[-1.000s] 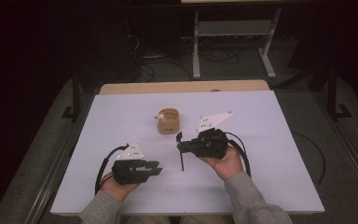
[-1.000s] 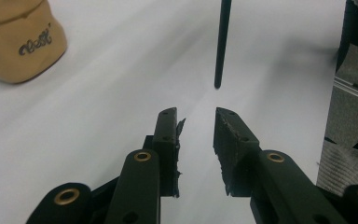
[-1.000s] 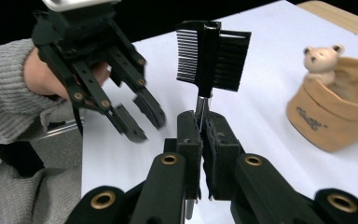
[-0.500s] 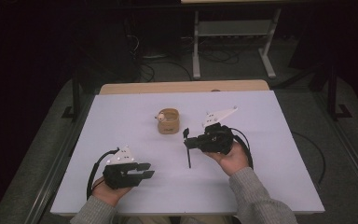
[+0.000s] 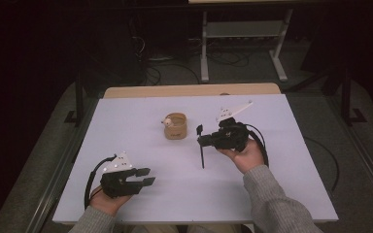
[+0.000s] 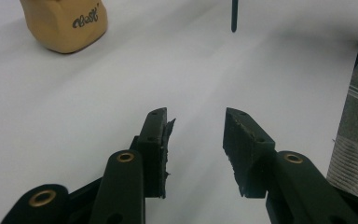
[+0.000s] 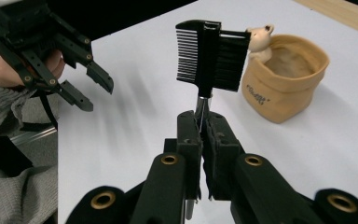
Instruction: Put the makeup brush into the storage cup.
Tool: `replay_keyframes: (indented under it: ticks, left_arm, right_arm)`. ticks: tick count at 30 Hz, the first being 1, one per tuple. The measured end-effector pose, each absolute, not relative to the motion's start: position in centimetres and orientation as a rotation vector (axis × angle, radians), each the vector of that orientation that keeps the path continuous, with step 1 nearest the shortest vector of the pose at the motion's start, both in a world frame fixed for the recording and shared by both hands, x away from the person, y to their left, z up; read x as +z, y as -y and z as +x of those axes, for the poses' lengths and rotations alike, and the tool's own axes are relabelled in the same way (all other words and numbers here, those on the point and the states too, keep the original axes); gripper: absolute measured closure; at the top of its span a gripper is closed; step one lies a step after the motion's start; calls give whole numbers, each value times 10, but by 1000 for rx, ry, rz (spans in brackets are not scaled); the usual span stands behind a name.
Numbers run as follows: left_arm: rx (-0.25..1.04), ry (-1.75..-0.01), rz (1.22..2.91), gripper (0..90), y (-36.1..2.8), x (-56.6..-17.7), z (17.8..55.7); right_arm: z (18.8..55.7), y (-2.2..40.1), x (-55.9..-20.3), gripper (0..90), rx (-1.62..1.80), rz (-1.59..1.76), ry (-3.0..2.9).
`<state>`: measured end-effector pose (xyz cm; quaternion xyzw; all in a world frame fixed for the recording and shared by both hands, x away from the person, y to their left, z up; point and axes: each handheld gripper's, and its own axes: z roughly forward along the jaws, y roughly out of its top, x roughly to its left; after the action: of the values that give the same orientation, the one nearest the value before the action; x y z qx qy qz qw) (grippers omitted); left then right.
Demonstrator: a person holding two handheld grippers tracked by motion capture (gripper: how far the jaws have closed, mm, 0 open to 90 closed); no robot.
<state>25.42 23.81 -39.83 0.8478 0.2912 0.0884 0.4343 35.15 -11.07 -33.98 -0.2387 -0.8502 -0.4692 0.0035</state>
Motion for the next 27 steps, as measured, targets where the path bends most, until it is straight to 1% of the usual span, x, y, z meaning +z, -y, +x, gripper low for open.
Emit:
replay_keyframes:
  ticks: [14, 27]
  left_arm:
    - [218, -787, 2062, 558, -252, -399, 259]
    - [230, -807, 2048, 546, -255, -398, 259]
  right_arm:
    - [376, 124, -321, 847, -1496, -798, 2637]
    - [398, 107, -304, 847, -1484, -774, 2647]
